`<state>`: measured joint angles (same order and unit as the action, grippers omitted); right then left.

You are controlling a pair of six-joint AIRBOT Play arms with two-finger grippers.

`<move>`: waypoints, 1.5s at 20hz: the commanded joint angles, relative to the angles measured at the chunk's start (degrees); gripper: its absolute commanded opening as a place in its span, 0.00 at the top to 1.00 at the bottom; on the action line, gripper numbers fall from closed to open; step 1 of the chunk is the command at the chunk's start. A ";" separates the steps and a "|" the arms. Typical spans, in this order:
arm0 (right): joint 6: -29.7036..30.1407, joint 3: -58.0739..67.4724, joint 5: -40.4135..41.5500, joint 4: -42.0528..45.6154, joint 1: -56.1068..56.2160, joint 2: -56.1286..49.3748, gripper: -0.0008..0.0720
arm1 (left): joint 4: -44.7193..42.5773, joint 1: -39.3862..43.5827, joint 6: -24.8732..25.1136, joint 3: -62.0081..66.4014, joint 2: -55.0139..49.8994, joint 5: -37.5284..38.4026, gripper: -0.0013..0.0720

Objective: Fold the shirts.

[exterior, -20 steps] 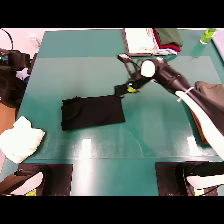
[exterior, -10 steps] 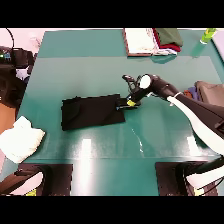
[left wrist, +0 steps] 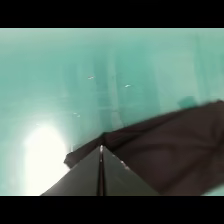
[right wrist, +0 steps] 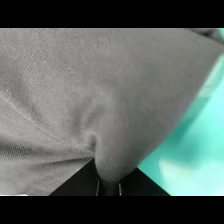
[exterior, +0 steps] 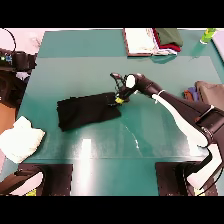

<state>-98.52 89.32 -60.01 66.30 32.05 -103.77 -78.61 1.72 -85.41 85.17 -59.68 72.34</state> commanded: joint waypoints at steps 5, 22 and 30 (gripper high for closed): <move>0.02 17.42 -13.66 15.02 -11.08 4.02 0.96 | 4.92 0.02 0.42 -0.02 0.00 0.17 0.95; 2.75 22.36 -21.73 17.18 -62.90 13.18 0.96 | 8.76 0.02 0.22 -0.02 0.00 -0.83 0.95; 3.52 22.47 -13.05 10.29 -64.17 21.73 0.96 | 8.79 0.02 -0.02 -0.02 0.00 -0.72 0.95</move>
<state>-95.15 111.77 -76.82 78.04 -31.55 -85.71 -69.84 1.76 -85.41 85.17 -59.68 71.55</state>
